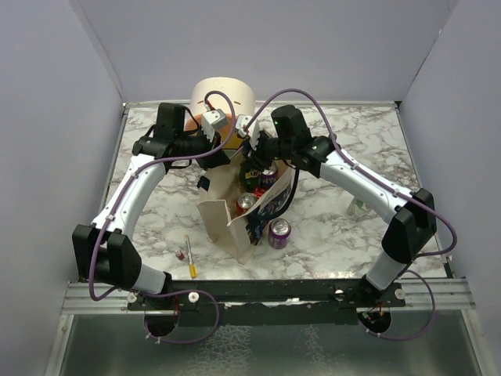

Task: Place the beverage into the canvas bag
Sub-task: Place the drink at the center of the board.

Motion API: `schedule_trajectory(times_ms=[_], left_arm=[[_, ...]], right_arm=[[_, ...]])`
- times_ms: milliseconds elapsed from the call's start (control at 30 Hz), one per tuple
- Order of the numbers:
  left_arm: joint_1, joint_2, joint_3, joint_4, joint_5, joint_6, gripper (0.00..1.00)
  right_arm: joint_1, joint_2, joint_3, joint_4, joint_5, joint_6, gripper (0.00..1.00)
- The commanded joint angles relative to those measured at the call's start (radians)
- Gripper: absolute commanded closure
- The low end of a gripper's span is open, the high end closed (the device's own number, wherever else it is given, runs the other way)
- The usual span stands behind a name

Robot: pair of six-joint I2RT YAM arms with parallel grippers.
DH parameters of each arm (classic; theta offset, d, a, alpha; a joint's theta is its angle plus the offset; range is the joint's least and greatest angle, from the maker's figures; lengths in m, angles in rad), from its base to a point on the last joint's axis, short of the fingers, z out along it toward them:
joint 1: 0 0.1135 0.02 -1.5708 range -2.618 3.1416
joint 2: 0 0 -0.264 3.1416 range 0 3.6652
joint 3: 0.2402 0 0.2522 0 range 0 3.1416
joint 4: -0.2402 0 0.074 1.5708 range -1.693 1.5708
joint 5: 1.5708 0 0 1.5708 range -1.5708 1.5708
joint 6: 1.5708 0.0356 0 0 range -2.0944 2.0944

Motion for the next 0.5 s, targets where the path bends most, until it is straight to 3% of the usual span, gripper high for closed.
schedule_trajectory(times_ms=[0,467], left_arm=[[0.000,0.011,-0.005,-0.002,-0.011,0.008,1.00],[0.000,0.012,0.005,0.037,0.001,-0.013,1.00]], right_arm=[[-0.005,-0.008,-0.023,0.010,-0.035,-0.038,0.99],[-0.006,-0.030,0.228,0.063,0.013,0.090,0.99]])
